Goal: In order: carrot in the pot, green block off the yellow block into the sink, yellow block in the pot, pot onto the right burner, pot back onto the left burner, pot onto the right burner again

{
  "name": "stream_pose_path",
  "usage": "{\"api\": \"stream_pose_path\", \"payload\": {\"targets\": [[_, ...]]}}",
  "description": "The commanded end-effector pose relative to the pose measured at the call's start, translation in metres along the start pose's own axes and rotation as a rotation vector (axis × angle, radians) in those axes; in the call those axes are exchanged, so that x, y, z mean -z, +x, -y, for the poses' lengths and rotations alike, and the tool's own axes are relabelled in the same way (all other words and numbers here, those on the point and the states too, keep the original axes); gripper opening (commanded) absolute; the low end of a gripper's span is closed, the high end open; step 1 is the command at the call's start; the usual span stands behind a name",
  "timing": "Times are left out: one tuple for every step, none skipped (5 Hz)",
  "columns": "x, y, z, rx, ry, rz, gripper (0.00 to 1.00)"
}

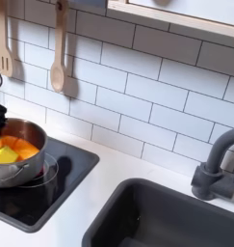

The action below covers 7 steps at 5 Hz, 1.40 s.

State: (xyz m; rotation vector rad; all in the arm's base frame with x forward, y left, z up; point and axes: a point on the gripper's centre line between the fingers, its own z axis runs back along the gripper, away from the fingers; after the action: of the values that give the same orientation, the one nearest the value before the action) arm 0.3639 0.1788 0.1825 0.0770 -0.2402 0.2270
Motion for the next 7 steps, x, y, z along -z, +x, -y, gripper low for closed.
{"api": "stream_pose_path", "payload": {"targets": [[-0.013, 0.007, 0.013, 0.045, -0.014, 0.038, 1.00], [-0.023, 0.008, 0.017, 0.061, -0.008, 0.061, 1.00], [-0.023, 0.007, 0.021, 0.071, -0.015, 0.065, 1.00], [-0.019, 0.004, 0.026, 0.098, -0.014, 0.062, 1.00], [-0.017, -0.001, 0.035, 0.132, -0.010, 0.063, 1.00], [-0.005, -0.009, 0.039, 0.152, -0.013, 0.038, 1.00], [-0.003, -0.014, 0.041, 0.157, -0.009, 0.033, 1.00]]}}
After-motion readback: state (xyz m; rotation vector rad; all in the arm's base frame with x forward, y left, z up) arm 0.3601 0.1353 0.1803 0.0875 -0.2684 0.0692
